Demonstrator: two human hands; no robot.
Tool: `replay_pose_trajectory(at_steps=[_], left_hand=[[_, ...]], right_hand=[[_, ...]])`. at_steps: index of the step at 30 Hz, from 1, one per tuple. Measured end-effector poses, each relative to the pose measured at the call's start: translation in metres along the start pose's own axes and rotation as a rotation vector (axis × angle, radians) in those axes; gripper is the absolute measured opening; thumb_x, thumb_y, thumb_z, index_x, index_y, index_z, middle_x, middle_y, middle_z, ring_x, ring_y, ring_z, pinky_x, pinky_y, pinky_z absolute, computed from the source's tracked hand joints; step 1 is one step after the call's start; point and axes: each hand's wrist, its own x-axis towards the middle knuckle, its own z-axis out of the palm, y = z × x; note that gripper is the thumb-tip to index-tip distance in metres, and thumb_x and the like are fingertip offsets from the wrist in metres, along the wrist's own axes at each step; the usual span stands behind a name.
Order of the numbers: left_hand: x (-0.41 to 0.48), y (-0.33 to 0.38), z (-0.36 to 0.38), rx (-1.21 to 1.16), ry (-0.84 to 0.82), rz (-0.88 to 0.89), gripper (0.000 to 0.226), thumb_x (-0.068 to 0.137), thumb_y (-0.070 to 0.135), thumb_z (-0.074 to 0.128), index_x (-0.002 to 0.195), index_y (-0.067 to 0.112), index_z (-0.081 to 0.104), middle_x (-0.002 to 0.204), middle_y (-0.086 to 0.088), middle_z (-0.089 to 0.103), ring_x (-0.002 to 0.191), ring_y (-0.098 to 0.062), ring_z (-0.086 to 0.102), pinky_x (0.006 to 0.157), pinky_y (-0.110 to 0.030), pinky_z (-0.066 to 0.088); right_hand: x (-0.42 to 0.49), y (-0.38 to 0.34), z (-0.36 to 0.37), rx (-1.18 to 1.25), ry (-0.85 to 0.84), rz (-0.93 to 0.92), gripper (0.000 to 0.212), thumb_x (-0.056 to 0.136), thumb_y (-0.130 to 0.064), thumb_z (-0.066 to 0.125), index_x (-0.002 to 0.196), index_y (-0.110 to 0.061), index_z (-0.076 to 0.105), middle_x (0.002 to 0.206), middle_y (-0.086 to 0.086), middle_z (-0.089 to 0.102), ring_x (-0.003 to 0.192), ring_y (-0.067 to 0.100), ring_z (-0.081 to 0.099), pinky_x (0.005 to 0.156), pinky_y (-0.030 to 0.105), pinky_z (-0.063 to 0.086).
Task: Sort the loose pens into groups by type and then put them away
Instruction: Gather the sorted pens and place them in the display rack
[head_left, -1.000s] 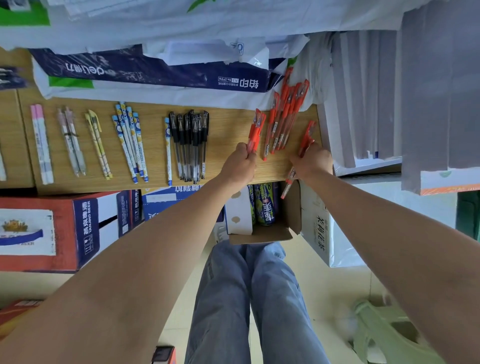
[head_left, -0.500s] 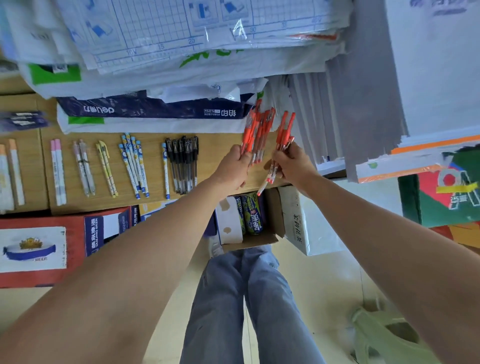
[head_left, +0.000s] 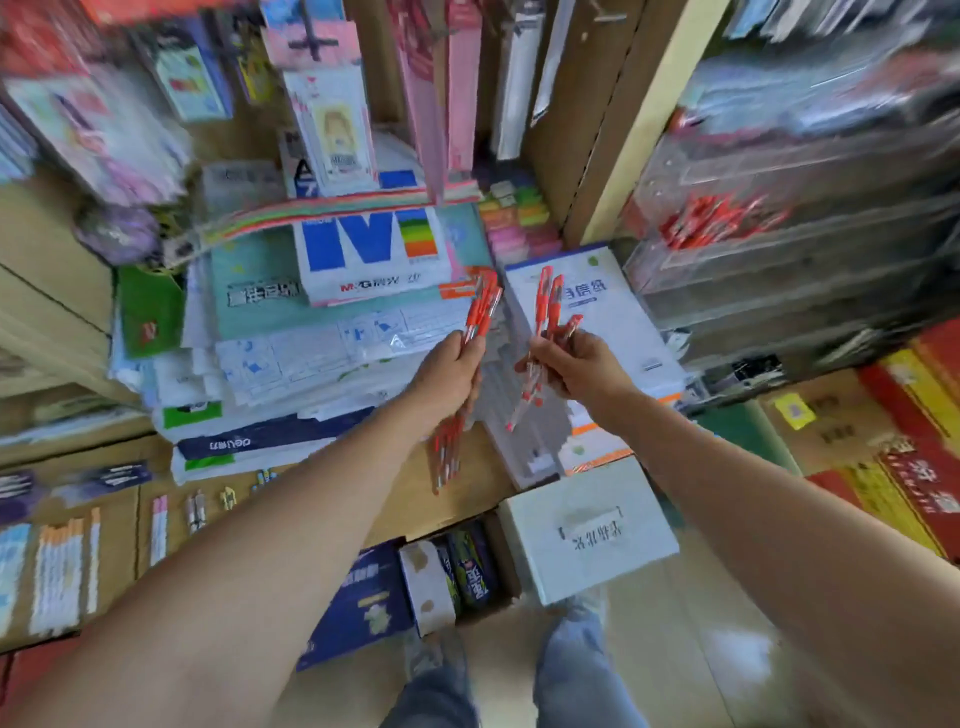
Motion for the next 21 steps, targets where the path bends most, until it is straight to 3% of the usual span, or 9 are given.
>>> replay_pose_trajectory(at_steps=[6,10,13,17,21], left_hand=[[0.019,0.073,0.062,-0.007,-0.086,0.064,0.023,0.105,0.026,0.032,0.092,0.012,0.045,0.064,-0.004,0.045,0.046,-0.015,0.041,0.042,-0.023,0.036],[0.047,0.106,0.117,0.002,-0.106,0.080,0.021,0.104,0.023,0.032,0.101,0.007,0.045,0.068,-0.005,0.046,0.051,-0.017,0.041,0.049,-0.028,0.038],[0.073,0.126,0.159,0.011,-0.113,0.064,0.021,0.104,0.021,0.032,0.105,0.004,0.044,0.071,-0.006,0.045,0.055,-0.018,0.040,0.054,-0.030,0.036],[0.108,0.148,0.206,0.056,-0.068,0.060,0.015,0.104,0.021,0.034,0.095,0.012,0.042,0.070,-0.005,0.047,0.057,-0.018,0.042,0.056,-0.031,0.036],[0.134,0.159,0.239,0.081,0.009,0.006,0.015,0.104,0.023,0.035,0.095,0.016,0.045,0.074,-0.003,0.052,0.060,-0.016,0.048,0.059,-0.028,0.041]], right_hand=[[0.002,-0.031,-0.092,0.061,0.162,-0.051,0.021,0.099,-0.015,0.051,0.089,0.002,0.056,0.051,-0.005,0.062,0.036,0.004,0.035,0.038,0.016,0.028],[0.024,-0.030,-0.167,0.009,0.263,-0.071,0.024,0.096,-0.022,0.056,0.073,-0.016,0.053,0.052,-0.002,0.045,0.043,0.008,0.036,0.045,0.023,0.030],[0.047,-0.033,-0.224,0.012,0.330,-0.080,0.023,0.095,-0.023,0.059,0.073,-0.019,0.055,0.049,-0.008,0.048,0.043,0.005,0.038,0.044,0.019,0.031],[0.078,-0.041,-0.286,0.004,0.343,-0.113,0.022,0.094,-0.023,0.061,0.072,-0.021,0.057,0.043,-0.015,0.051,0.037,-0.002,0.041,0.043,0.015,0.034],[0.104,-0.049,-0.324,-0.005,0.338,-0.120,0.024,0.090,-0.026,0.066,0.068,-0.020,0.059,0.052,-0.010,0.052,0.042,0.000,0.042,0.047,0.020,0.036]])
